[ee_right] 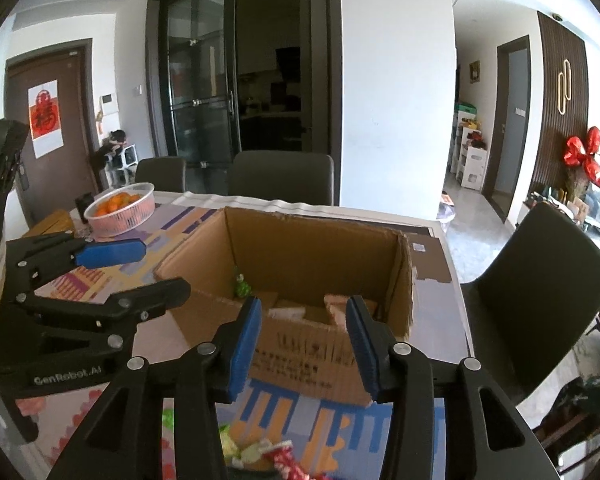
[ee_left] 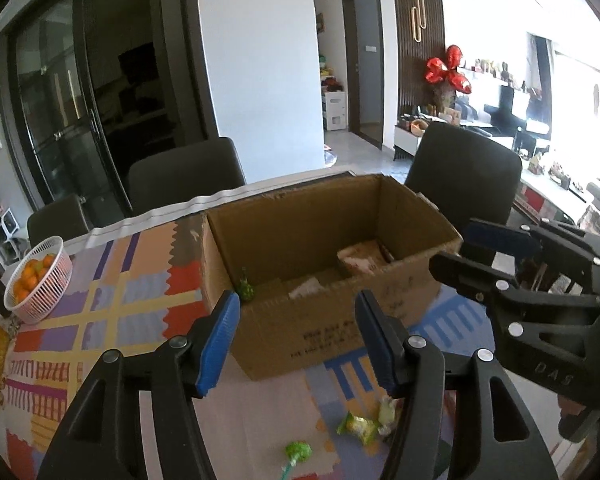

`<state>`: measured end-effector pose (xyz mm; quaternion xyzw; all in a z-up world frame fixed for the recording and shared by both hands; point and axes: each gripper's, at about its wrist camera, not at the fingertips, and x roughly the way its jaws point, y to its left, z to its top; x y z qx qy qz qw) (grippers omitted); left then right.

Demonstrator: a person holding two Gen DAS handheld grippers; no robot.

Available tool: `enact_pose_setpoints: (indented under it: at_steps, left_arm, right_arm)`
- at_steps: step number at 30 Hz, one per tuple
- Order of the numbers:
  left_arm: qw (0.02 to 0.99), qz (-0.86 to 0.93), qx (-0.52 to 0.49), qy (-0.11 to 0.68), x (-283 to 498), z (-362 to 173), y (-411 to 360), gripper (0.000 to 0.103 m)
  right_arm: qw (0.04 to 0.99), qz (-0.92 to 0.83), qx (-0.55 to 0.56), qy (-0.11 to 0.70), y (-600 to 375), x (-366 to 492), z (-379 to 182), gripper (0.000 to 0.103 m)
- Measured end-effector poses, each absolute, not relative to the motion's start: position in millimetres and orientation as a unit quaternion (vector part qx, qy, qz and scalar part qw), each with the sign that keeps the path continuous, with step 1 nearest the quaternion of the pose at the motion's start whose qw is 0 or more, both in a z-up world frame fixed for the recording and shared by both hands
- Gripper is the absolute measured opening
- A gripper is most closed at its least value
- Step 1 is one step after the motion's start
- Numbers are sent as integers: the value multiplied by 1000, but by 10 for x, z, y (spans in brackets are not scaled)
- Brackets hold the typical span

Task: Organize snacks
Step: 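Withdraw both tools from the box toward the remaining snacks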

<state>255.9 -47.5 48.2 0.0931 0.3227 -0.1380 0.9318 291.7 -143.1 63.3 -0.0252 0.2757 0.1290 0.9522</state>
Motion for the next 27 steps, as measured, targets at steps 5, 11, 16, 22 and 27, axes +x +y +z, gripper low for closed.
enact_pose_setpoints:
  at_steps: [5, 11, 16, 22, 27]
  left_arm:
    - [930, -144, 99, 324, 2351, 409, -507, 59]
    - [923, -151, 106, 337, 2194, 276, -561, 59]
    - [917, -158, 98, 352, 2113, 141, -581, 59]
    - [907, -165, 92, 377, 2057, -90, -575, 59]
    - [899, -169, 90, 393, 2038, -266, -583, 59]
  right_arm:
    - [950, 132, -31, 281, -1451, 2740, 580, 45]
    - [945, 138, -33, 295, -1478, 2590, 474, 45]
    - [940, 139, -33, 310, -1501, 2506, 358, 45]
    - [933, 138, -24, 331, -1540, 2437, 172, 45]
    - [923, 141, -24, 357, -1506, 2402, -43, 45]
